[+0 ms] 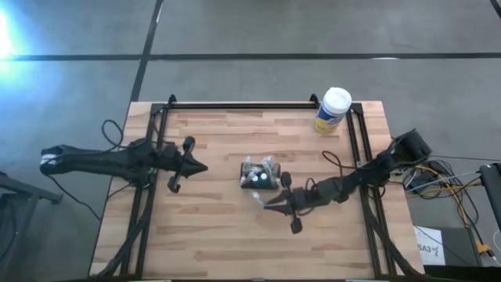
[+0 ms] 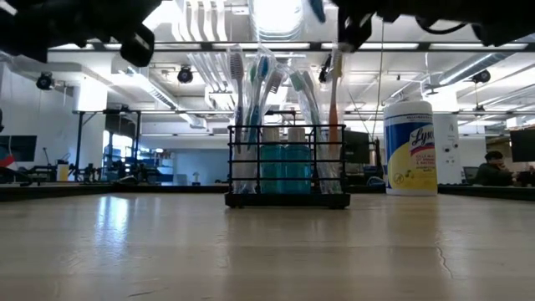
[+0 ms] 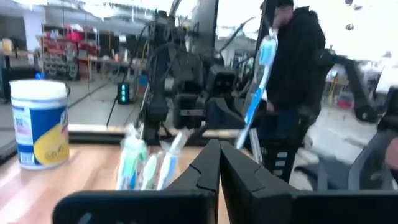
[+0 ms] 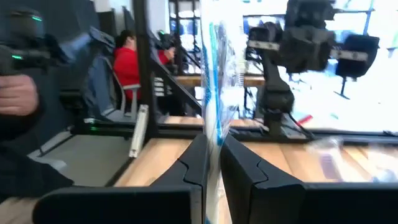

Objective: Pick & Place toothbrushing station
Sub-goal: Put the blue toothbrush into the black wire organizer

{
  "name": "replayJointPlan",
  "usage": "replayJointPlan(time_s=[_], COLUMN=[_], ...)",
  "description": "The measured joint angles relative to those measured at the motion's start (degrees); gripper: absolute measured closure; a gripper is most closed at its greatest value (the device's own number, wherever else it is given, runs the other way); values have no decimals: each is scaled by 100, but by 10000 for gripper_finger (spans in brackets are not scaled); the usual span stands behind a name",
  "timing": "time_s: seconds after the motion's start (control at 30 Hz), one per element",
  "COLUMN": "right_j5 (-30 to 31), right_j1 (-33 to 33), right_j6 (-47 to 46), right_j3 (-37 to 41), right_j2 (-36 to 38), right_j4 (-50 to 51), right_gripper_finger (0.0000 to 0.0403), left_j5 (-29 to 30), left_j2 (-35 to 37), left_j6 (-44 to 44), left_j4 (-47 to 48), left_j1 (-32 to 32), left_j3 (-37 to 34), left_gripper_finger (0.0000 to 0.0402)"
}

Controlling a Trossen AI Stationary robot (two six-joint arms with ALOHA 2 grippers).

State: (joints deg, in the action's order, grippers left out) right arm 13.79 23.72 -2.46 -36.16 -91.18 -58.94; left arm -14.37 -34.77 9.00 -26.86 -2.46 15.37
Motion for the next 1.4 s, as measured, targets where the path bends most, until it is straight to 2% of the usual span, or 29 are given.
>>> replayJointPlan(time_s=[0.17, 0.33, 0.57, 0.73, 0.9, 1.03, 1.13, 1.27, 1.4], right_j5=[-27, -16, -19, -19, 87, 573, 998, 1114, 1347], right_j1=[-294, -489, -487, -481, -407, -300, -232, -220, -220], right_j6=[-317, -467, -307, -128, 123, 251, 321, 402, 394], right_j3=[0, 0, -93, -261, -429, -490, -491, -492, -490], right_j2=[-287, -465, -493, -493, -498, -499, -500, -500, -500], right_j4=[-25, -181, -204, 90, 212, 204, 188, 153, 171], right_gripper_finger=[377, 377, 376, 376, 376, 376, 376, 376, 376], left_j5=[0, 2, 103, 106, 383, 640, 842, 1523, 1550], left_j2=[-490, -1038, -1533, -1862, -2306, -2632, -2840, -3137, -3391], left_j6=[-253, -423, -533, -740, -1058, -1132, -982, -602, -611], left_j4=[29, 22, 20, 3, 17, 37, 28, 44, 32], left_j1=[208, 406, 572, 809, 1129, 1216, 1222, 1263, 1308], left_j3=[293, 703, 1219, 1538, 1885, 2122, 2257, 2407, 2552], left_gripper_finger=[357, 309, 237, 203, 191, 190, 188, 187, 190])
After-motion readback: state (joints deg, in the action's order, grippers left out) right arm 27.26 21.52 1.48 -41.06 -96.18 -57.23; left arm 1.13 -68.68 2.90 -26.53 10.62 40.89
